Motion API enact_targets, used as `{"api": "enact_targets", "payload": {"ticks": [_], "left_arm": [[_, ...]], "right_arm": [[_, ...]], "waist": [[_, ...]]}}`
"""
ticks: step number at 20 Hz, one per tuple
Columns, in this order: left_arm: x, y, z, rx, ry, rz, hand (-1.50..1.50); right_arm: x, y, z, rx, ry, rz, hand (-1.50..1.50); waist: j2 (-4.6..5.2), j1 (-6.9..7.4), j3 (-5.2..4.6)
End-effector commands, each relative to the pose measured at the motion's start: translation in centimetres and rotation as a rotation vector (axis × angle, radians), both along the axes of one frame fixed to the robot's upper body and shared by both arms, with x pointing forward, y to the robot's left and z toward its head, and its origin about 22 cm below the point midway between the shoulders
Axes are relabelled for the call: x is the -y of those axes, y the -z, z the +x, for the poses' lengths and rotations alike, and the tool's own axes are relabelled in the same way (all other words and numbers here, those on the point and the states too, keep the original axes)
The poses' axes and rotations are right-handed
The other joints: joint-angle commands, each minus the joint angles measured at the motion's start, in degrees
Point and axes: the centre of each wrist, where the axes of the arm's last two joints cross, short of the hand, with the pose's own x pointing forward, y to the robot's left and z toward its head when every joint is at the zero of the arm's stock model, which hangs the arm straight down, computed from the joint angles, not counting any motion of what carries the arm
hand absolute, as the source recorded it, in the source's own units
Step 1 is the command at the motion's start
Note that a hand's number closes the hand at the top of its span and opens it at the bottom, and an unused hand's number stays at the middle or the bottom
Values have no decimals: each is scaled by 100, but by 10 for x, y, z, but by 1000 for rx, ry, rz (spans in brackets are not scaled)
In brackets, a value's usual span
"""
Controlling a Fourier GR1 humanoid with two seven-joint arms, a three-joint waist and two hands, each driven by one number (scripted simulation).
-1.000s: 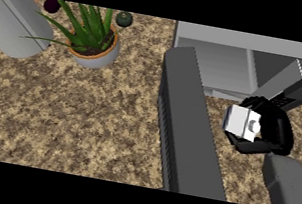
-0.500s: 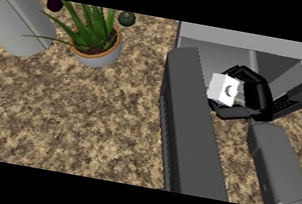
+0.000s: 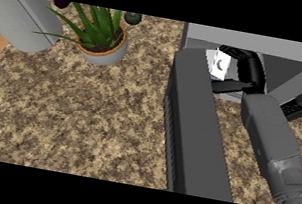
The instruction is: Pick up the milk, place it into the microwave and close the microwave
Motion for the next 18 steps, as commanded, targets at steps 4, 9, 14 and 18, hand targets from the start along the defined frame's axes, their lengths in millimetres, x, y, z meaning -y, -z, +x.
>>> {"api": "enact_targets", "payload": {"ticks": [4,9,14,18], "left_arm": [[-6,10,5,3,41,-6,-150],[7,3,14,15,59,-1,-150],[12,3,27,49,99,2,-150],[10,3,27,44,96,23,-150]], "right_arm": [[-7,-34,24,34,42,-56,150],[-23,-28,23,79,96,-118,150],[-13,-45,31,90,151,-178,150],[-22,-53,35,61,225,-159,150]], "waist": [[52,123,-1],[152,306,6],[249,426,9],[263,528,8]]}}
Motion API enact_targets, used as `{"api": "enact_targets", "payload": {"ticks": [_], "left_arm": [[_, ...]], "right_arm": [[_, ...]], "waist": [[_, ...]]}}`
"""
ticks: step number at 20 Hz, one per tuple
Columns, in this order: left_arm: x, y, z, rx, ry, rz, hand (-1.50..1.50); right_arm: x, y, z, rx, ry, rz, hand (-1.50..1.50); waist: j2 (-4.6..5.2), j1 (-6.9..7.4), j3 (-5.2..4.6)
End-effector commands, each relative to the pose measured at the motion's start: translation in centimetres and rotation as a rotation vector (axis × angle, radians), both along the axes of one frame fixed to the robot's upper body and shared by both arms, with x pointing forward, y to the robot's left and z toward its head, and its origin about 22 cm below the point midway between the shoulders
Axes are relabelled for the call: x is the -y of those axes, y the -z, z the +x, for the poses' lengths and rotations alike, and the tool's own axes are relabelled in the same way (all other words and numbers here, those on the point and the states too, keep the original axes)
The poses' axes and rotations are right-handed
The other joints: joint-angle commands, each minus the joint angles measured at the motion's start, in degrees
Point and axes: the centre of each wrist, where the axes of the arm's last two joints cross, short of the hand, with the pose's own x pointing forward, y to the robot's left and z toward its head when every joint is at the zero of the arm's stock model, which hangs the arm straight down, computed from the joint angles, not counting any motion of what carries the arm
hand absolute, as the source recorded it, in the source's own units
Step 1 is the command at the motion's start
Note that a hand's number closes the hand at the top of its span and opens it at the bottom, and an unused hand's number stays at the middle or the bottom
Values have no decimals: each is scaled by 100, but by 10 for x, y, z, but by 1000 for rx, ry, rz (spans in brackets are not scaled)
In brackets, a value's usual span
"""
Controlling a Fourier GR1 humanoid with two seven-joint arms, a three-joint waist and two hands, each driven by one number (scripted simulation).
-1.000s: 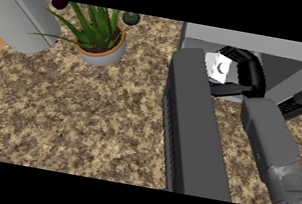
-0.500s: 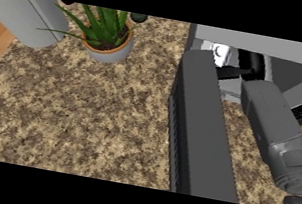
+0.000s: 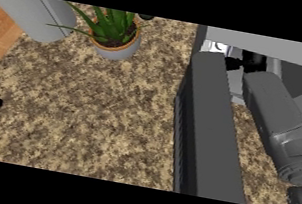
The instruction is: Pick up the milk, place it into the microwave and close the microwave
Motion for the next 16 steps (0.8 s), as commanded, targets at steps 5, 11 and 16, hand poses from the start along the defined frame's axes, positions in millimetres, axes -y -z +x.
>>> {"api": "enact_targets", "payload": {"ticks": [5,11,16], "left_arm": [[3,-4,9,10,13,43,-150],[1,-11,19,24,25,92,-150],[8,-9,24,10,45,107,-150]], "right_arm": [[3,-15,6,22,272,14,150],[4,-10,5,124,364,-224,-150],[3,-11,5,142,399,-260,-150]], "waist": [[112,207,-5],[176,321,-11],[218,397,0]]}}
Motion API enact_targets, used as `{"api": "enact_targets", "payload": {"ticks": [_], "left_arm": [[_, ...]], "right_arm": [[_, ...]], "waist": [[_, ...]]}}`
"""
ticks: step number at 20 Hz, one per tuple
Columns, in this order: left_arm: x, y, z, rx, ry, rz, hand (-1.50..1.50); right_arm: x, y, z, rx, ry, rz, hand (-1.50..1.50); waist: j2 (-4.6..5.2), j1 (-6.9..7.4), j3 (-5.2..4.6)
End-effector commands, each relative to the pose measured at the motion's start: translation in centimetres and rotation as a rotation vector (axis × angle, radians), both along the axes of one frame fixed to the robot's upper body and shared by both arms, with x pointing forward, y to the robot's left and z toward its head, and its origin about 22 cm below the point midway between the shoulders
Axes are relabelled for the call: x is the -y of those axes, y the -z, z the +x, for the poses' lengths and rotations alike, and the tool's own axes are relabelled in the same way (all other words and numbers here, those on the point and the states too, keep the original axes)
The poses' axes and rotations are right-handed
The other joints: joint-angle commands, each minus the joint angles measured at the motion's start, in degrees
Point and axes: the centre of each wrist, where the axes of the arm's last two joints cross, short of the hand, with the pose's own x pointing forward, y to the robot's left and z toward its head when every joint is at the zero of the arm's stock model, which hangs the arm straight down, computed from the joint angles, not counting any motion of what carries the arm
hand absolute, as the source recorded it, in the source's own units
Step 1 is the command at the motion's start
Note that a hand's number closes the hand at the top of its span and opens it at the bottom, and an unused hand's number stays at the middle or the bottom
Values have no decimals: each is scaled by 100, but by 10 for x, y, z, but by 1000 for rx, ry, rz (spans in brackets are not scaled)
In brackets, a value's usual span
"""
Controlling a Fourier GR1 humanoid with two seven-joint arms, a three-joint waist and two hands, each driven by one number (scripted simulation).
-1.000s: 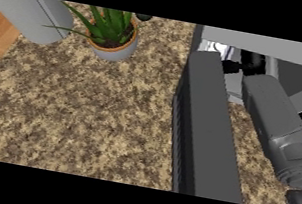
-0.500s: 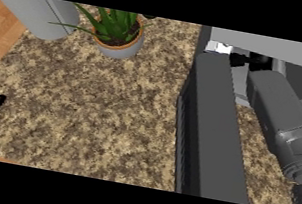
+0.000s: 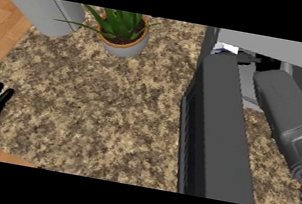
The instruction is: Pick up the milk, place it into the microwave and close the microwave
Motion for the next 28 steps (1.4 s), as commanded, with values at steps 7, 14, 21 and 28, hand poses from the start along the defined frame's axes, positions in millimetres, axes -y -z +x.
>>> {"api": "enact_targets", "payload": {"ticks": [7,14,21,28], "left_arm": [[11,-2,11,6,33,9,-150],[17,-1,14,9,52,31,-150],[31,5,18,-9,56,21,-150],[39,7,19,-25,69,37,-150]], "right_arm": [[-39,9,-2,-100,-29,123,-150],[-30,19,-6,-151,-94,197,-150],[-18,16,-5,-147,-106,202,-150],[3,24,-10,-164,-102,192,-150]], "waist": [[60,201,9],[22,141,4],[-19,43,-5],[-41,-52,-4]]}}
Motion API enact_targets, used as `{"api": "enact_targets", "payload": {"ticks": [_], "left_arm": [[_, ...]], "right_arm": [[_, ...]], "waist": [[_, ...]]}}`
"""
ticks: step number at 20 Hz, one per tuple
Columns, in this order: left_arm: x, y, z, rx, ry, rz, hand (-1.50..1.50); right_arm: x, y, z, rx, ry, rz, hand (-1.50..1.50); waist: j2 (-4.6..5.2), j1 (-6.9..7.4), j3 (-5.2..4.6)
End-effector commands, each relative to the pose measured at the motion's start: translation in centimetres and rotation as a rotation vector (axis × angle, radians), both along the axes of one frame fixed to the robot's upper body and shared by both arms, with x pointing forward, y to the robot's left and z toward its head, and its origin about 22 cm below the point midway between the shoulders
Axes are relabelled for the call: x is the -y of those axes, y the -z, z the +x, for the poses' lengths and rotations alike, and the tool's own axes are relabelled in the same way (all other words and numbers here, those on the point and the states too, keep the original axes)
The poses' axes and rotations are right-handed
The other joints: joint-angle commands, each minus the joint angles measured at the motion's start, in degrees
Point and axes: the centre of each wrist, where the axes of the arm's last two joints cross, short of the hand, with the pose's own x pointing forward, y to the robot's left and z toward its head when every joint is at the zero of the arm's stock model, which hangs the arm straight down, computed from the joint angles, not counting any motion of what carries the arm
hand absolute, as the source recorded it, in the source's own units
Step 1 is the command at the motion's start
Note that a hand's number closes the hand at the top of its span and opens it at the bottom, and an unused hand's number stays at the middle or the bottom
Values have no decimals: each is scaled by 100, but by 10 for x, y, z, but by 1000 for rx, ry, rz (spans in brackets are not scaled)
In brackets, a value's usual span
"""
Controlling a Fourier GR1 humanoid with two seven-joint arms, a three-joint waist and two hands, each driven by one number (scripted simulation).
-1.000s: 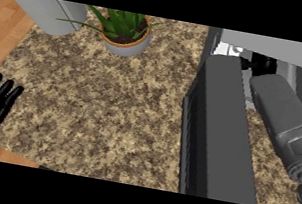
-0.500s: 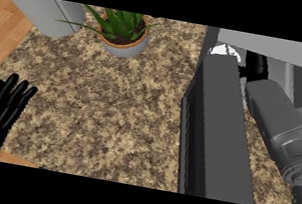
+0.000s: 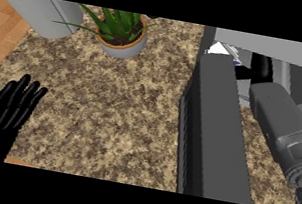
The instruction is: Pick up the milk, place it into the microwave and close the microwave
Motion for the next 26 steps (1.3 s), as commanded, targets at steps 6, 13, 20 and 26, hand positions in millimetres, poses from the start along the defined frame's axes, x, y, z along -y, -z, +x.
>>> {"api": "enact_targets", "payload": {"ticks": [6,13,20,26], "left_arm": [[8,2,0,-3,1,-1,-150],[17,-2,4,-7,1,9,-150],[29,17,10,-51,67,10,-150],[39,30,22,-84,163,21,-150]], "right_arm": [[4,-4,1,-26,-25,93,-150],[-3,23,-12,-67,-22,164,-150],[4,30,-16,-81,-125,243,-150],[16,52,-31,-92,-205,335,-150]], "waist": [[-60,-92,-30],[-115,-224,-32],[-181,-417,-41],[-199,-524,-42]]}}
